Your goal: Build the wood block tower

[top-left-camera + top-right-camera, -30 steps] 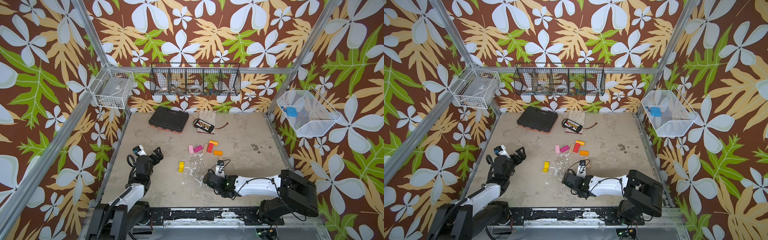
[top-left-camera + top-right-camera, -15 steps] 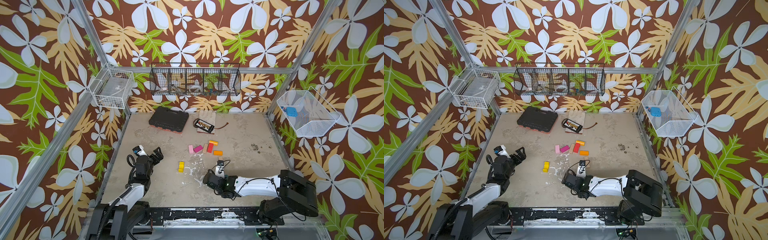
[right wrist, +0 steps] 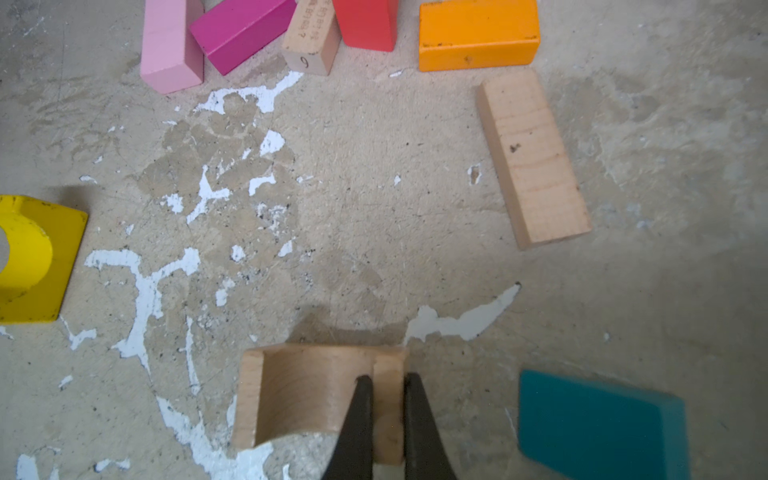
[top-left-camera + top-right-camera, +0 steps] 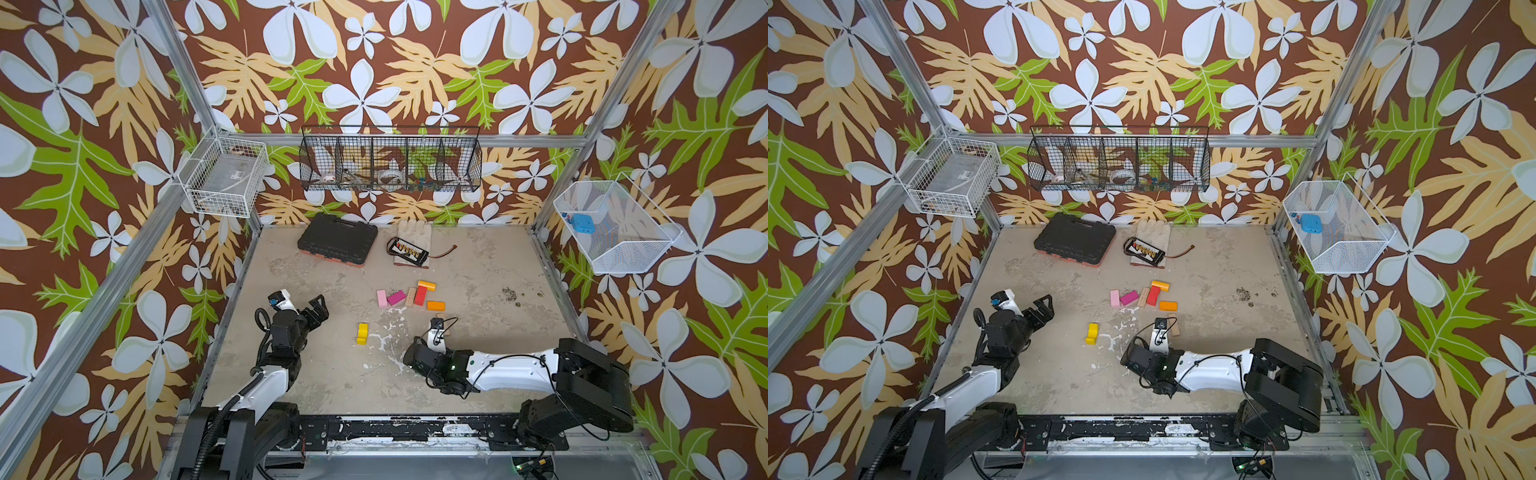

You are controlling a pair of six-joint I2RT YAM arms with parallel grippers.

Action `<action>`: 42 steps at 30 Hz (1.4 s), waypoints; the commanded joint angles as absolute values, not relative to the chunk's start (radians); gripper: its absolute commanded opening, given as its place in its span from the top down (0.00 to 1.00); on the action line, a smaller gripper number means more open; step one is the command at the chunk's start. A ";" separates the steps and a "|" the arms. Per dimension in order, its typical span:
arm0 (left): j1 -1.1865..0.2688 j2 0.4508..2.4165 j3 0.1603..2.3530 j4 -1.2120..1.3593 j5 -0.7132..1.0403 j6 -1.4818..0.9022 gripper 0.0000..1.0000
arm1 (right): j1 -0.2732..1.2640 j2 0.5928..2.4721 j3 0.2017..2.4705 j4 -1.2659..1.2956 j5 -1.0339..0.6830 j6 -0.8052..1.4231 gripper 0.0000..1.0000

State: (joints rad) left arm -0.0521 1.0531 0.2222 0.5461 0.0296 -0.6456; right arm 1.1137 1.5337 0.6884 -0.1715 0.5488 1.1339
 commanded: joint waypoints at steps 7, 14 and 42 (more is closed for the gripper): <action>-0.069 0.797 0.065 0.478 0.495 -1.061 0.00 | 1.016 1.586 0.779 -0.128 0.549 1.010 0.96; -0.072 0.401 0.252 0.000 0.562 -0.977 0.00 | 0.970 1.608 0.837 -0.094 0.526 0.941 0.98; -0.078 0.412 0.544 -0.393 0.534 -0.561 0.00 | 0.907 1.677 0.862 -0.090 0.471 0.928 0.65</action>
State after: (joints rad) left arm -0.0761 0.4339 0.5465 -0.4461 0.5381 -0.5491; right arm 0.9062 1.6886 0.8589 -0.0757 0.4690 0.9173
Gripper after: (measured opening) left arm 0.998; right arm 0.334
